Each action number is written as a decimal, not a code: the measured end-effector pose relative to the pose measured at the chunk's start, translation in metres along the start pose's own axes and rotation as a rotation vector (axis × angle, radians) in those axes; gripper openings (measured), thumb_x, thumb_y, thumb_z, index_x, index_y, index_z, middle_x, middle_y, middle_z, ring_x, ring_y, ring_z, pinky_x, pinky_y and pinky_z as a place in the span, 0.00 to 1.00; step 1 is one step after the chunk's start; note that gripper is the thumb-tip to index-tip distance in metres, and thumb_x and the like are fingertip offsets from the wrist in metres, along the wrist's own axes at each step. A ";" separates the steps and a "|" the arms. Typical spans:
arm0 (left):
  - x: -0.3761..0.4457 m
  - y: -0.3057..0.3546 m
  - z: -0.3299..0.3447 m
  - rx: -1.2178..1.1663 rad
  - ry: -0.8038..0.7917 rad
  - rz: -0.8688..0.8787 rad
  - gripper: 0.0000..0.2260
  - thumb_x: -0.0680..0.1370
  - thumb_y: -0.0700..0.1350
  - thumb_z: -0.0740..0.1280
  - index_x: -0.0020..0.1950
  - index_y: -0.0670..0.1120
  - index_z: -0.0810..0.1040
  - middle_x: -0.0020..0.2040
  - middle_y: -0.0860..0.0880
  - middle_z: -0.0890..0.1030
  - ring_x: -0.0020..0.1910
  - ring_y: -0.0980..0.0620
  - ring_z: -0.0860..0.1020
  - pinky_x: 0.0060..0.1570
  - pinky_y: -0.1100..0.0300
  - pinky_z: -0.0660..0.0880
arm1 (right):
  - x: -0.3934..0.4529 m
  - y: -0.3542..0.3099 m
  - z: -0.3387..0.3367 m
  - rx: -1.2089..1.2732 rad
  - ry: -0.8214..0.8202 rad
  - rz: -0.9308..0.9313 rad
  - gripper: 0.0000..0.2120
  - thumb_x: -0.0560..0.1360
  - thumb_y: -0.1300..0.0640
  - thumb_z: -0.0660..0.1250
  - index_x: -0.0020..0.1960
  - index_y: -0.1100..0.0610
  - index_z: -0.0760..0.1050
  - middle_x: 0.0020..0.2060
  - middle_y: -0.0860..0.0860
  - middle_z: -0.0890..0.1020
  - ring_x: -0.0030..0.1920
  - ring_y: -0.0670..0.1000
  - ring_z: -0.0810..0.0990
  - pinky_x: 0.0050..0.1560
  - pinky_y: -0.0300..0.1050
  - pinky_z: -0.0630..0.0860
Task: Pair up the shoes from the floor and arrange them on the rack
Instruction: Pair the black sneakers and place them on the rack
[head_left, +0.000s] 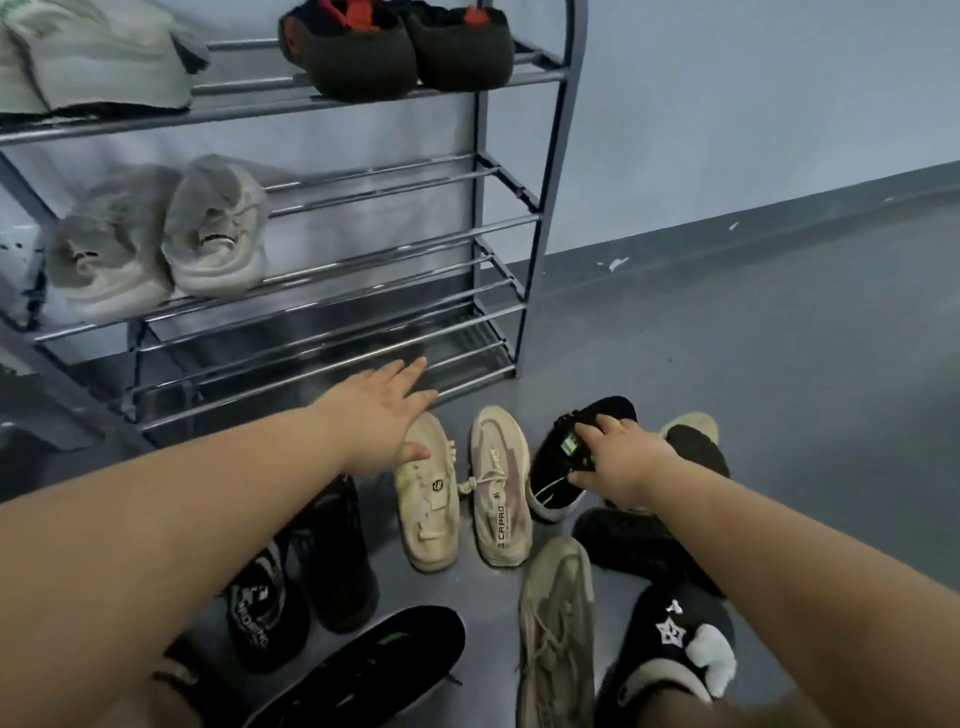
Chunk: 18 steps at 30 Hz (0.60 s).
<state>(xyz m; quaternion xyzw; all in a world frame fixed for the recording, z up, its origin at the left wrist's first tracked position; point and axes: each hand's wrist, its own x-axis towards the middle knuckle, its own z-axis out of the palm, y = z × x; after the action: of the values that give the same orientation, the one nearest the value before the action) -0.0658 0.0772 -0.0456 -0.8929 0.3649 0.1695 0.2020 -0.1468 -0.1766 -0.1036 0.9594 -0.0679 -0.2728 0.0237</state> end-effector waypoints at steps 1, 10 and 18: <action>0.007 0.006 0.003 -0.014 -0.009 0.007 0.33 0.79 0.63 0.52 0.78 0.49 0.46 0.78 0.44 0.38 0.78 0.46 0.44 0.76 0.52 0.47 | 0.004 0.005 0.008 0.011 -0.020 0.012 0.35 0.77 0.39 0.57 0.78 0.52 0.49 0.76 0.55 0.56 0.74 0.59 0.58 0.70 0.56 0.64; 0.077 0.069 0.043 -0.090 -0.170 0.099 0.32 0.79 0.60 0.54 0.78 0.47 0.49 0.78 0.42 0.42 0.78 0.44 0.45 0.76 0.51 0.46 | 0.048 0.049 0.074 0.151 -0.120 0.090 0.33 0.78 0.39 0.55 0.76 0.56 0.55 0.73 0.59 0.60 0.73 0.62 0.61 0.69 0.56 0.63; 0.157 0.119 0.055 -0.220 -0.225 0.109 0.31 0.79 0.60 0.55 0.77 0.49 0.51 0.79 0.45 0.43 0.78 0.45 0.46 0.76 0.51 0.49 | 0.084 0.073 0.105 0.319 -0.184 0.198 0.34 0.78 0.39 0.56 0.75 0.59 0.55 0.74 0.61 0.58 0.74 0.62 0.57 0.71 0.55 0.60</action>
<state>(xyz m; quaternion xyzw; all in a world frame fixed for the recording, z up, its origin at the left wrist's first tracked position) -0.0538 -0.0653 -0.1922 -0.8641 0.3670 0.3179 0.1330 -0.1398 -0.2619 -0.2310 0.9106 -0.2061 -0.3414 -0.1082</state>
